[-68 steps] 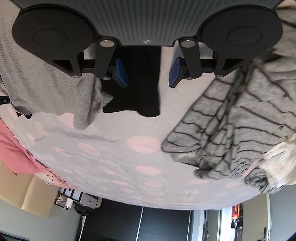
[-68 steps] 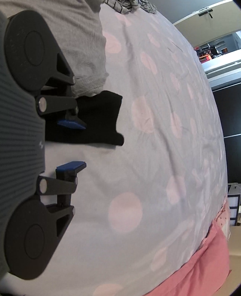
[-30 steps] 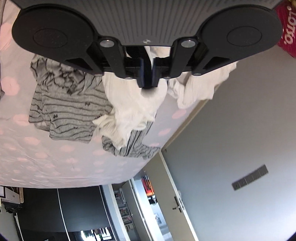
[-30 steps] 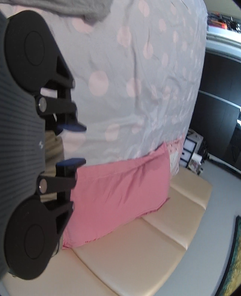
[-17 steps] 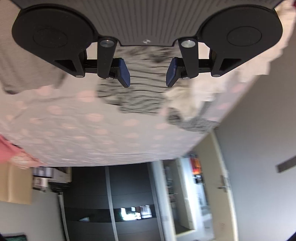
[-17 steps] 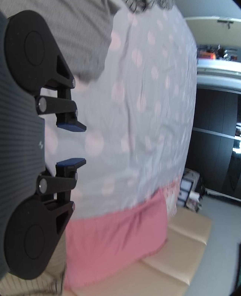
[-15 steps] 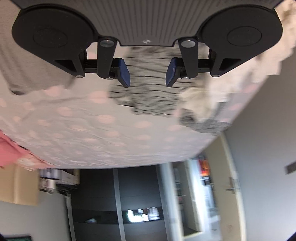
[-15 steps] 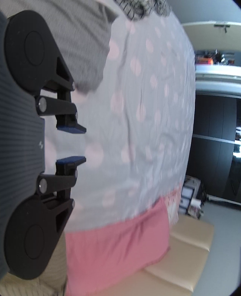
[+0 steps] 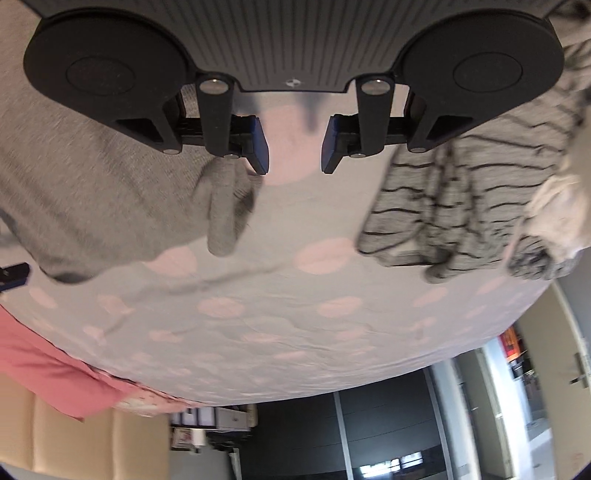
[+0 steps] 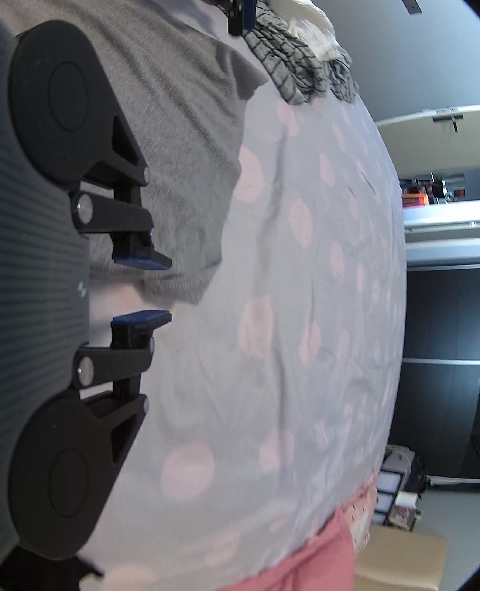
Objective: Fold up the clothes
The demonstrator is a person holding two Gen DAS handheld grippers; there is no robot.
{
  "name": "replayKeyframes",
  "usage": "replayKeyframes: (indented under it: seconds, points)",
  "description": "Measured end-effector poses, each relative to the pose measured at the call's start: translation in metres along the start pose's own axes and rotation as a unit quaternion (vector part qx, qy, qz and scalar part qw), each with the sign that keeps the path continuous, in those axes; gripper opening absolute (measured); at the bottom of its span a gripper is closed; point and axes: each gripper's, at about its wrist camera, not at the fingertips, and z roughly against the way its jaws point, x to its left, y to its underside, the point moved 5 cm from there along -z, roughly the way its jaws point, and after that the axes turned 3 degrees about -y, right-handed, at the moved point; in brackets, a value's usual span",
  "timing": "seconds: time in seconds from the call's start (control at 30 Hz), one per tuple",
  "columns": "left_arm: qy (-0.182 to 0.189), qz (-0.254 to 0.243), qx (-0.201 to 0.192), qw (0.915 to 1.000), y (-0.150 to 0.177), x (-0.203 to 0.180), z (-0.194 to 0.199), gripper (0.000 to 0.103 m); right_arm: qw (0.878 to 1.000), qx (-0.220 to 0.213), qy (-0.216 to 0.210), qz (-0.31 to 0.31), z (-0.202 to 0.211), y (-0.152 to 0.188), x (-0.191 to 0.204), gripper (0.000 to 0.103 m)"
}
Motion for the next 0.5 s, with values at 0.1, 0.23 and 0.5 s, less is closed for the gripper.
replayKeyframes:
  seconds: [0.1,0.23,0.5]
  points:
    - [0.020,-0.007,-0.010,0.9997,0.004,-0.005,-0.011,0.030,1.000,0.002,0.001,0.006,-0.018,0.000,-0.001,0.027]
    - [0.025,-0.005,-0.019,0.9995,0.003,-0.011,-0.021,0.030,1.000,0.002,0.008,0.004,-0.031,-0.003,-0.006,0.019]
    - [0.024,0.013,-0.024,0.9993,-0.010,-0.019,-0.033,0.028,1.000,0.000,0.004,-0.010,-0.032,-0.002,-0.015,0.017]
